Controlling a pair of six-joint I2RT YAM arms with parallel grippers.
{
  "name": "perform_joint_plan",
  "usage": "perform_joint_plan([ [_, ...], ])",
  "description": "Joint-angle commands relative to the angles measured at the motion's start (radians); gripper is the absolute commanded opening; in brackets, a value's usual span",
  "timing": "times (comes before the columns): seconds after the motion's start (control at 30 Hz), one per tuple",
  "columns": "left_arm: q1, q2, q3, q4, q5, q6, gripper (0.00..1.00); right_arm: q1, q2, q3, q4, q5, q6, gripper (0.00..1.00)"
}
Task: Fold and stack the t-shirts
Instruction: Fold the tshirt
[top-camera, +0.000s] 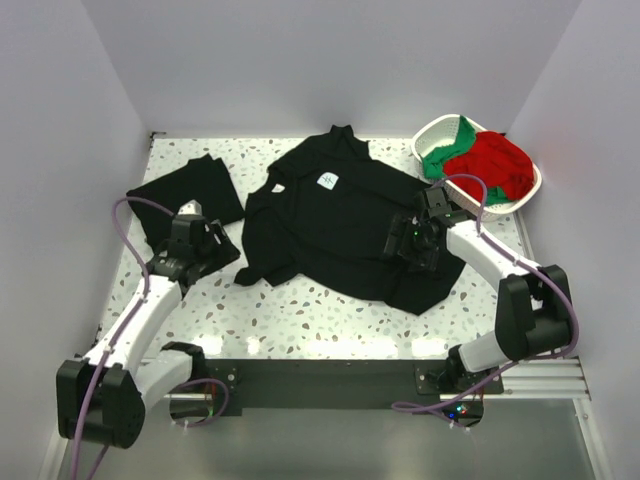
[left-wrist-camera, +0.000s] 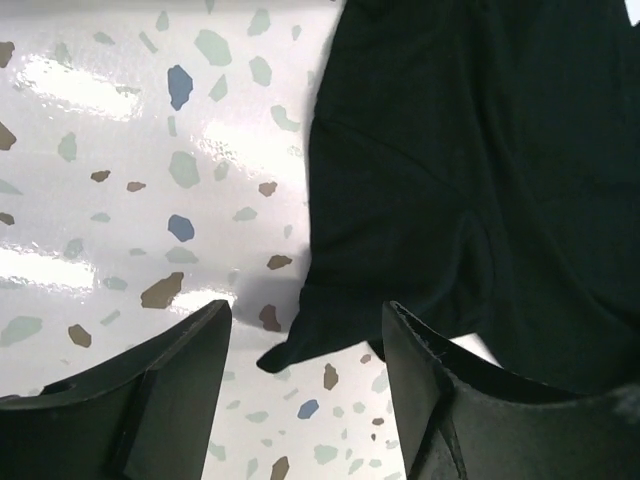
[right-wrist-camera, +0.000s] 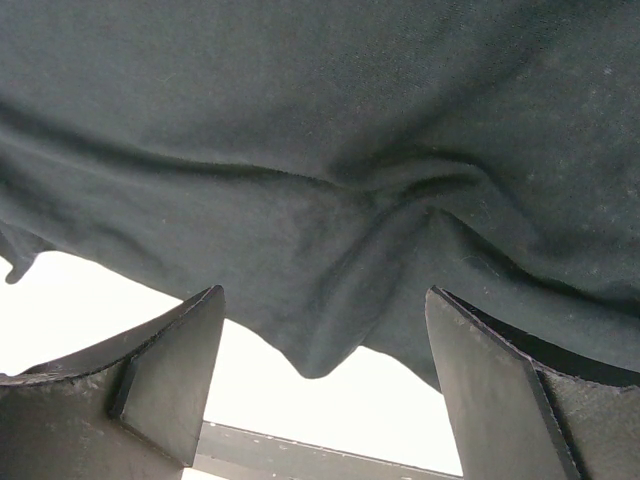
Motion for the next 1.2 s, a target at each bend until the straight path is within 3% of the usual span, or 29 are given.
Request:
perform_joint_plan([
  [0.0,0.007,-0.042,-0.047,-0.037,0.049,-0.022,0.67,-0.001,0.002,0.021,0.018,-0.019,-0.002,0.85],
  [0.3,0.006,0.035,-0.110,0.007,0.108,0.001,0.63,-0.001,0.002,0.035,0.014,-0.019,0.000,0.85],
  [0.77,0.007,0.097,-0.126,0.110,0.168,0.007,0.46,-0.002,-0.005,0.038,-0.002,-0.008,-0.002,0.85],
  [1.0,0.007,0.097,-0.146,0.147,0.198,-0.008,0.29,-0.002,-0.028,0.029,-0.023,0.006,-0.003,0.85],
  [1.1,0.007,0.096,-0.147,0.162,0.212,-0.023,0.07,-0.003,-0.054,0.020,-0.058,0.032,-0.009,0.85],
  [1.17,0.007,0.096,-0.138,0.176,0.217,-0.029,0.00,-0.001,-0.097,0.005,-0.095,0.063,-0.014,0.85],
])
